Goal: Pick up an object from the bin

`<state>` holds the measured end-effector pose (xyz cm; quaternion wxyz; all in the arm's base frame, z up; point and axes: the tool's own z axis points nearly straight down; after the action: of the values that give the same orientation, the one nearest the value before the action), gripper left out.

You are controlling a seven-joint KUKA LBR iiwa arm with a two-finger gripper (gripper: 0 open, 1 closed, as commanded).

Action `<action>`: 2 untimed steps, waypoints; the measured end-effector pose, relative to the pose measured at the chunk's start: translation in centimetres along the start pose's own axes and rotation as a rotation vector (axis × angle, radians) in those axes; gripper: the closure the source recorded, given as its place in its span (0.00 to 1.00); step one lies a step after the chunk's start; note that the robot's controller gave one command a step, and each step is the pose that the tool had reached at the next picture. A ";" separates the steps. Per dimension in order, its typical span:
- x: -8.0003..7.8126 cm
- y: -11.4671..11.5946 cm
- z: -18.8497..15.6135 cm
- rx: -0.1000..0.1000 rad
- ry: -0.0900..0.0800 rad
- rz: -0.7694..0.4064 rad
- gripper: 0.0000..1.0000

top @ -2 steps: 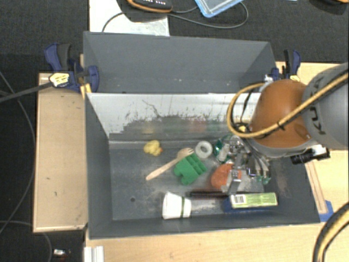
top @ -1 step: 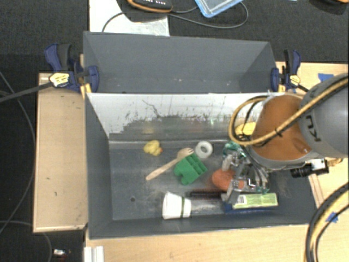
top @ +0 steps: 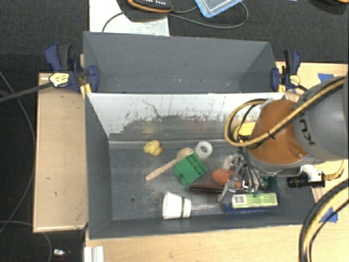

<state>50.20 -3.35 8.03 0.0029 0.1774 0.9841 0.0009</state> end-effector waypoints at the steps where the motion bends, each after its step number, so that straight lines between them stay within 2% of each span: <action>1: 1.1 0.1 0.9 0.000 0.000 0.012 0.00; 2: 0.4 0.1 0.9 -0.001 -0.003 0.034 0.00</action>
Offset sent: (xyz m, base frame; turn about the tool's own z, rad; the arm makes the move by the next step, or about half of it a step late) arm 0.0002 0.0017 -0.0103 0.0486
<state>49.88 -3.09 7.08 0.0046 0.1942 0.9810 0.0011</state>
